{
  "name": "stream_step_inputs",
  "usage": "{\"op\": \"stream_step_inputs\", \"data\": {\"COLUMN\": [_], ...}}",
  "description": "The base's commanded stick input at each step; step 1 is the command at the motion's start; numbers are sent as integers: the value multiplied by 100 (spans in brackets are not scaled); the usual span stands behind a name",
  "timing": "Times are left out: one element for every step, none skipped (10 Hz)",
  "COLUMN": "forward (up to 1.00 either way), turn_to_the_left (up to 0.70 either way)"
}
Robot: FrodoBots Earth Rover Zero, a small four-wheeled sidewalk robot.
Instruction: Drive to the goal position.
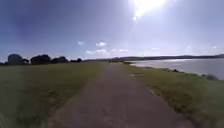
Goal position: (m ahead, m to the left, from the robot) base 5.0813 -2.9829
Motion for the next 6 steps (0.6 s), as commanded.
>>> {"op": "stream_step_inputs", "data": {"forward": [70,70,70,70,70,70], "turn_to_the_left": [0,0,0,0,0,0]}}
